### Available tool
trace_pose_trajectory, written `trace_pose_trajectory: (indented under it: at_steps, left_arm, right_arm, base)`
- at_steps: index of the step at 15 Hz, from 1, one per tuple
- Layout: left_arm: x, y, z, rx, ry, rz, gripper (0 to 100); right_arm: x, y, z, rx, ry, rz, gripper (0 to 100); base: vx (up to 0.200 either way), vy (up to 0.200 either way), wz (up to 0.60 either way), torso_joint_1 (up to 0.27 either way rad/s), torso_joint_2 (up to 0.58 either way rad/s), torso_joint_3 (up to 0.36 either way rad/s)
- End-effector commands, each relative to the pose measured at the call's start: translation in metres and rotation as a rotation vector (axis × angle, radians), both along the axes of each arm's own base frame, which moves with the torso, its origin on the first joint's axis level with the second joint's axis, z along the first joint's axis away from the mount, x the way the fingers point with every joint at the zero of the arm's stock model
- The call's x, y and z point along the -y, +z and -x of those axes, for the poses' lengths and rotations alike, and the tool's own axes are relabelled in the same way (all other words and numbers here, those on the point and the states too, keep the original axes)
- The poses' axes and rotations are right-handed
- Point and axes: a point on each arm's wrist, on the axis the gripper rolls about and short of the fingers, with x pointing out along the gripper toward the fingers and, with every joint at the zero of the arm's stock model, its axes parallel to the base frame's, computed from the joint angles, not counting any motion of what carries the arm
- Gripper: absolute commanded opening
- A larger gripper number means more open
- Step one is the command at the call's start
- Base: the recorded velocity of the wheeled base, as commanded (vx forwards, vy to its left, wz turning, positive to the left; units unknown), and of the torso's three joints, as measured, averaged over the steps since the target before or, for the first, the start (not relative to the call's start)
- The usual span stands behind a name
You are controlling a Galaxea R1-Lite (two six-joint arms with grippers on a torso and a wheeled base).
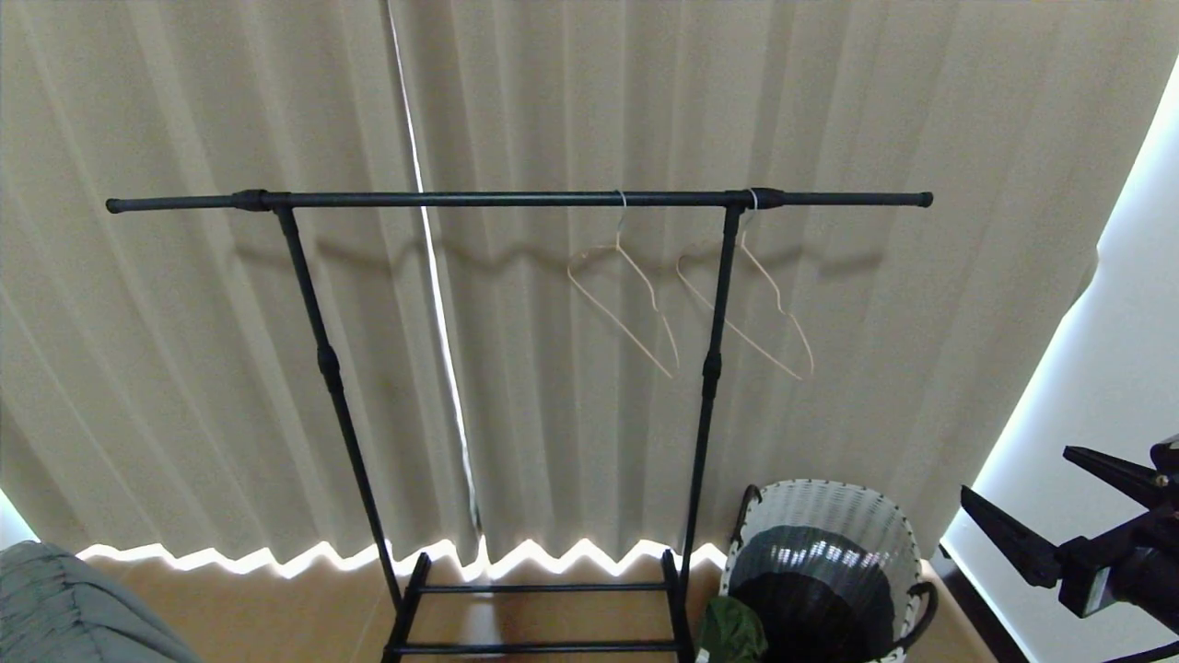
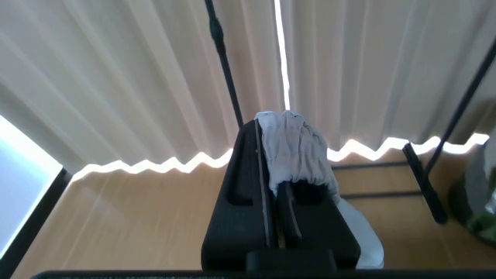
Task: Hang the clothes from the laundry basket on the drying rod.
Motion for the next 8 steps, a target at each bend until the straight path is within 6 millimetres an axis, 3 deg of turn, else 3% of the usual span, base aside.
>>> trace_pose_trajectory:
  at_steps: [1, 8]
  left_arm:
    - [0.0000, 0.0003, 0.0000, 0.001, 0.000, 0.000, 0]
    - [0.0000, -0.0014, -0.0002, -0.008, 0.000, -0.002, 0]
  right_arm:
    - [-0.0001, -0.0001, 0.0002, 0.001, 0.001, 0.000, 100]
    - [-0.0003, 0.0004, -0.0005, 0.002, 0.006, -0.002, 100]
  base:
    - [0.200, 0.000, 0.00, 0.012, 0.00, -0.002]
    - [0.200, 0.000, 0.00, 0.004, 0.00, 0.002]
